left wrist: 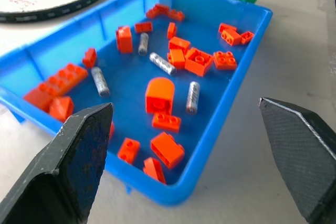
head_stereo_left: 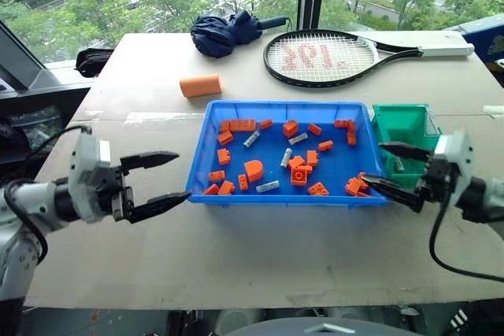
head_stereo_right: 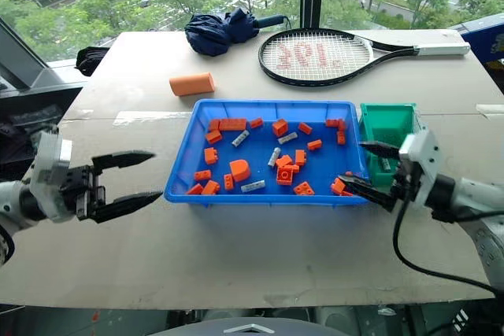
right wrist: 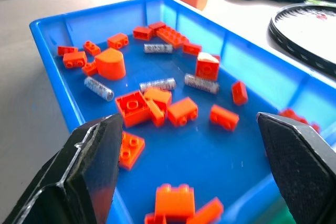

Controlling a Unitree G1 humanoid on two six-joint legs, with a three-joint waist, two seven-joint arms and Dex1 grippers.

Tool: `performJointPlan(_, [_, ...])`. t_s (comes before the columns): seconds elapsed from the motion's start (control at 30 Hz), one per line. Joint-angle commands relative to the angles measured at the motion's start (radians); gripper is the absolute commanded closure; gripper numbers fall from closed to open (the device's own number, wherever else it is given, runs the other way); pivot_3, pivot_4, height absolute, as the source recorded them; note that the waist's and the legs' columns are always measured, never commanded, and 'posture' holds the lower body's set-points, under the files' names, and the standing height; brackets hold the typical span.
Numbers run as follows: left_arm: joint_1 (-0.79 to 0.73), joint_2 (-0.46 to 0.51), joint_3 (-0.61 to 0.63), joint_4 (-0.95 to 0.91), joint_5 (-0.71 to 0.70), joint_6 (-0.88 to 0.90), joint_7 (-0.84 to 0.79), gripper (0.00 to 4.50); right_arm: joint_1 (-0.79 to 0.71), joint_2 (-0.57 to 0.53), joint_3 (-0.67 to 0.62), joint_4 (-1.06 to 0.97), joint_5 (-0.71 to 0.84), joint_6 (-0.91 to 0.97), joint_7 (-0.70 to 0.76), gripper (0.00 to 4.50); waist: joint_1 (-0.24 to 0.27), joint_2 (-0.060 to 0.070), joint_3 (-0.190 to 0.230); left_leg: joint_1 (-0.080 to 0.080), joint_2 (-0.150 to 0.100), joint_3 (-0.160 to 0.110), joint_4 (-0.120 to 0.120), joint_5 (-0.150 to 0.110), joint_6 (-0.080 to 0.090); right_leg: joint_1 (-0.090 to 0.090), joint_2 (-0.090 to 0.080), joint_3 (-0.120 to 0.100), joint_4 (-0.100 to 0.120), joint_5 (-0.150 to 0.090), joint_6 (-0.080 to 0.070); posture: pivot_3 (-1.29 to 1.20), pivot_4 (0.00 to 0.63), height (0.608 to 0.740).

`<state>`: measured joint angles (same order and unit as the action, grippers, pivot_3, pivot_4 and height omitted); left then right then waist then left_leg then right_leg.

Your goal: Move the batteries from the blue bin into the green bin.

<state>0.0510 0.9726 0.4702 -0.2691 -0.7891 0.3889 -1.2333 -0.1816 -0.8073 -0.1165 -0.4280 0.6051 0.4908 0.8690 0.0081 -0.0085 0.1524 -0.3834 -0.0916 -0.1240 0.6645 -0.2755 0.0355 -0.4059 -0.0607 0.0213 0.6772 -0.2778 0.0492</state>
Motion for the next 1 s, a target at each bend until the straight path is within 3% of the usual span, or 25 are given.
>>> performJointPlan(0.03, [-0.034,0.022,0.017,-0.039,-0.022,0.027,0.001,0.00,-0.190,-0.018,0.157,0.106,-0.137,0.039,0.018,0.41,-0.006,0.000,0.000,0.000,0.000,0.000,0.000,0.000,0.000,0.000,0.000,0.000,0.000,0.000,0.000,0.00,0.150,0.740])
performJointPlan(0.17, [-0.070,0.038,0.027,-0.063,-0.040,0.080,0.016,0.00,-0.451,0.066,0.330,0.318,-0.248,0.086,0.057,0.41,-0.019,-0.001,0.001,-0.004,0.000,0.000,0.000,0.000,0.000,-0.004,0.000,0.001,0.000,0.000,0.000,0.00,0.150,0.740])
performJointPlan(0.3, [-0.098,0.040,0.023,-0.066,-0.027,0.097,0.027,0.00,-0.609,0.184,0.464,0.558,-0.356,0.031,0.126,0.41,-0.025,-0.001,0.001,-0.005,0.000,0.000,0.000,0.000,-0.001,-0.006,0.001,0.000,0.001,0.000,0.000,0.00,0.150,0.740])
performJointPlan(0.4, [-0.098,0.039,0.035,-0.094,-0.038,0.117,0.041,0.00,-0.696,0.277,0.495,0.727,-0.405,-0.033,0.150,0.41,-0.027,0.000,0.001,-0.007,0.000,0.000,0.000,0.000,-0.001,-0.008,0.001,0.001,0.000,0.000,0.000,0.00,0.150,0.740])
performJointPlan(0.77, [0.013,0.044,0.130,-0.076,0.000,0.114,-0.003,0.00,-0.795,0.423,0.507,0.846,-0.464,-0.057,0.222,0.41,-0.042,0.000,0.001,-0.011,0.000,-0.001,0.002,0.001,-0.001,-0.012,0.002,0.000,0.001,0.000,0.000,0.00,0.150,0.740])
performJointPlan(1.0, [0.017,0.045,0.147,-0.067,-0.006,0.119,-0.031,0.00,-0.811,0.438,0.497,0.881,-0.496,-0.039,0.270,0.41,-0.048,0.000,0.001,-0.011,0.000,-0.001,0.002,0.001,-0.002,-0.012,0.002,0.000,0.002,0.000,0.000,0.00,0.150,0.740])
